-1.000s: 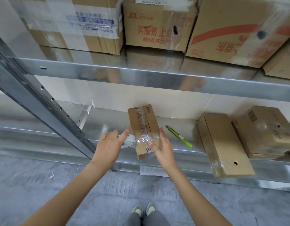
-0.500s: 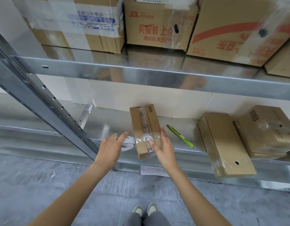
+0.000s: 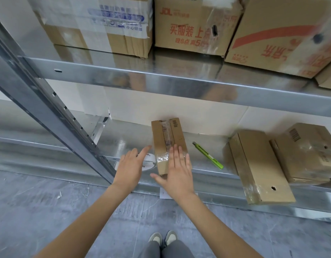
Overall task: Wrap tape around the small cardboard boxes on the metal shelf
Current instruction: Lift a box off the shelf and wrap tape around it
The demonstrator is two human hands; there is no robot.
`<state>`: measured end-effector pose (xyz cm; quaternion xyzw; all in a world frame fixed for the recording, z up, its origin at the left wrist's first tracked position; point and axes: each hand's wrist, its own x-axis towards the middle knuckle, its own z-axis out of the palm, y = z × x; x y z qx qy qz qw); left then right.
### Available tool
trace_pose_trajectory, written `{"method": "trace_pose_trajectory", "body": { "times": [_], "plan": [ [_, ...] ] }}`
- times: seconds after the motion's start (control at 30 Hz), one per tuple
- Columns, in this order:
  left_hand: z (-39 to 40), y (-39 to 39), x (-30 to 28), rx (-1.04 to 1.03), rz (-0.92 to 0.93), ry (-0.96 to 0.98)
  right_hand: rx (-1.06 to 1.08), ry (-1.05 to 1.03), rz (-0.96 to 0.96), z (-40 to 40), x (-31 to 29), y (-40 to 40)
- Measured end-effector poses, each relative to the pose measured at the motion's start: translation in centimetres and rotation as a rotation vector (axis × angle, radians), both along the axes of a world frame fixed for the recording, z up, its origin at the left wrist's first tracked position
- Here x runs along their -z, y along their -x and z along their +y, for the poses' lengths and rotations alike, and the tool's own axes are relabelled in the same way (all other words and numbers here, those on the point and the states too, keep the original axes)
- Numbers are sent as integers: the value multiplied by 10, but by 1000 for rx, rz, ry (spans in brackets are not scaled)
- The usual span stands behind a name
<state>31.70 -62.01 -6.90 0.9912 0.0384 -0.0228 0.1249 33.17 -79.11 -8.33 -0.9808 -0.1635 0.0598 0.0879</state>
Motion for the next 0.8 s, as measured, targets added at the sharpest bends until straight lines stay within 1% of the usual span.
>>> {"method": "trace_pose_trajectory", "body": {
  "times": [0.07,0.17,0.23,0.4,0.53,0.57,0.63,0.7,0.73,0.8],
  "plan": [
    [1,-2,1,2,-21,6,-19,17,-16,8,1,1],
    [1,-3,3,12,-50,26,-33,64,-180,15,0,5],
    [1,-3,5,3,-60,43,-55,73,-236,21,2,9],
    [7,-1,12,-18,-57,55,-109,114,-249,30,10,15],
    [8,1,18,-15,-72,75,-75,47,-293,28,4,11],
    [7,1,18,-23,-99,75,-35,51,-257,24,2,9],
    [3,3,21,-58,-195,107,122,58,-92,15,0,4],
    [1,7,26,-118,-315,245,283,-9,74,6,-1,-2],
    [0,9,28,-166,-355,360,324,-71,113,3,-1,-3],
    [-3,15,30,-336,-372,676,335,-185,103,0,-5,-3]
  ]
}}
